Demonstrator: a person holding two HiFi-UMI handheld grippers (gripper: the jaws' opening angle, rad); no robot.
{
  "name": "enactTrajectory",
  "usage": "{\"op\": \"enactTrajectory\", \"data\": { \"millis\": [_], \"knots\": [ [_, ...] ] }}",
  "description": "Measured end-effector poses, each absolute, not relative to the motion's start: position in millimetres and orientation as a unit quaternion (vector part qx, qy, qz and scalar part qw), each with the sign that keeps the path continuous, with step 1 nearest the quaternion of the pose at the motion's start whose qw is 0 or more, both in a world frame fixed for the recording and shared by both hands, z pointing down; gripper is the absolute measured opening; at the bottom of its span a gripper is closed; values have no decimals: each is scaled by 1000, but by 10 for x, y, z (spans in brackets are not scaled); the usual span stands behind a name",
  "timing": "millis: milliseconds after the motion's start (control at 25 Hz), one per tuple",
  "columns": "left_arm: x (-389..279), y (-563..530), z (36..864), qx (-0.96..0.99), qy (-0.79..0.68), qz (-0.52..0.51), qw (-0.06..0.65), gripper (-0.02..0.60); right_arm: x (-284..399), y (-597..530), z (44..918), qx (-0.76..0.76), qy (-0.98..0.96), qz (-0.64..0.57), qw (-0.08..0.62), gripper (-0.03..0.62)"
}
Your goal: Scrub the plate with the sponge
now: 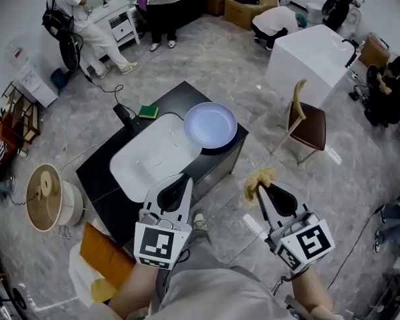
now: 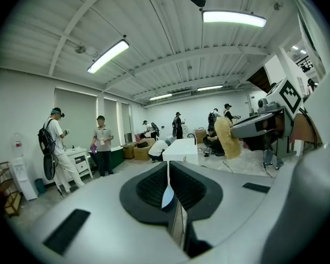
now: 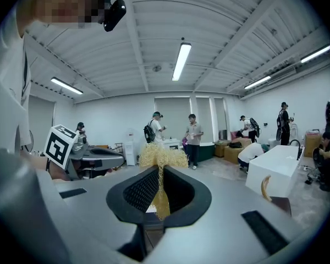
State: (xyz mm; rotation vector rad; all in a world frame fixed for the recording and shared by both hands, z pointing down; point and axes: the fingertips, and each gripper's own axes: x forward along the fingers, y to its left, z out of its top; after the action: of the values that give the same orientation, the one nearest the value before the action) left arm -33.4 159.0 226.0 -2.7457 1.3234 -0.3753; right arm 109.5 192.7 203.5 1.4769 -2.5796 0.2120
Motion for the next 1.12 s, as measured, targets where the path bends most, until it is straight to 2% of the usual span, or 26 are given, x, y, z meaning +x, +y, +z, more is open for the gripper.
{"op": "enactTrajectory", "data": {
  "millis": [560, 1120],
  "knots": [
    [-537, -130, 2598, -909, 389, -151, 1, 28, 677, 170, 2273, 501, -854, 105, 96, 50],
    [-679, -697, 2931, -897, 408, -159, -62, 28, 686, -493, 2532, 497, -851, 118, 123, 51]
  ]
}}
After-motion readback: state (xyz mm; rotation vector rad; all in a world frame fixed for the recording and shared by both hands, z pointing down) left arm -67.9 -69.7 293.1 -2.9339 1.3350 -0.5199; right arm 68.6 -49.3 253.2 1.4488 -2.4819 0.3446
